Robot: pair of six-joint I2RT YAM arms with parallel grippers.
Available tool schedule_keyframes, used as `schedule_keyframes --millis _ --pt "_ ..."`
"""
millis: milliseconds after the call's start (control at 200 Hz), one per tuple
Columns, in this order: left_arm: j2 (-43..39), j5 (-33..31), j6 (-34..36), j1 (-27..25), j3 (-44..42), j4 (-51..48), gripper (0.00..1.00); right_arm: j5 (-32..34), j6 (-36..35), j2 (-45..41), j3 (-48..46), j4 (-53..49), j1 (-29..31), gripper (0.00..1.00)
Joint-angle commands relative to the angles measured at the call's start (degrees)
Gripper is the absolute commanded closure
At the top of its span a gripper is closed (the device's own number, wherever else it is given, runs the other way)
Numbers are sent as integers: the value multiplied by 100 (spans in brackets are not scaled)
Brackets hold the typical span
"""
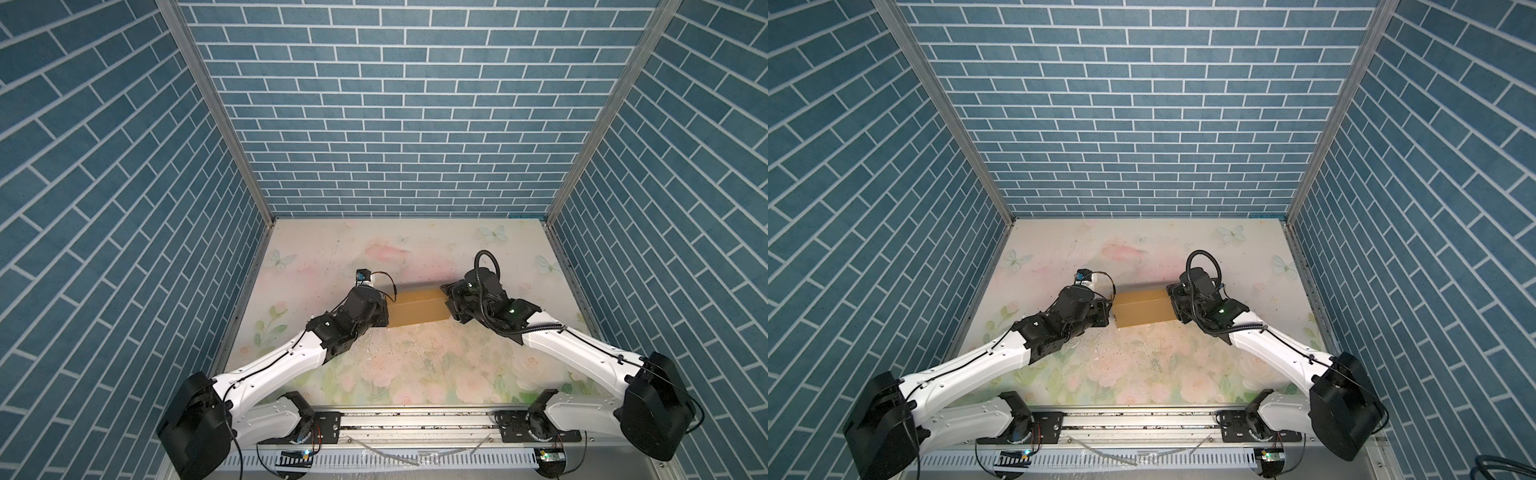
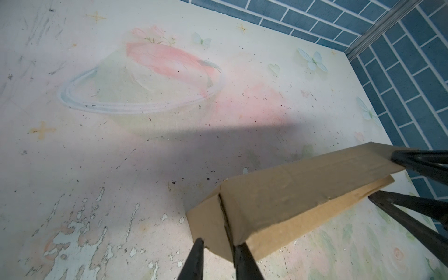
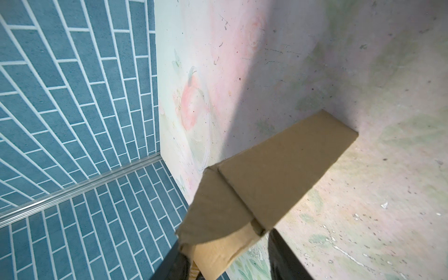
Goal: Fold the paper box
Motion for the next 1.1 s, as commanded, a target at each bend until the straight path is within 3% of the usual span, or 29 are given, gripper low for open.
schedule_keyframes --millis 0,1095 --pt "14 29 61 -22 -193 -355 73 147 201 114 -49 -92 28 50" --pt "-448 202 235 -19 -562 13 52 298 245 414 222 -26 40 55"
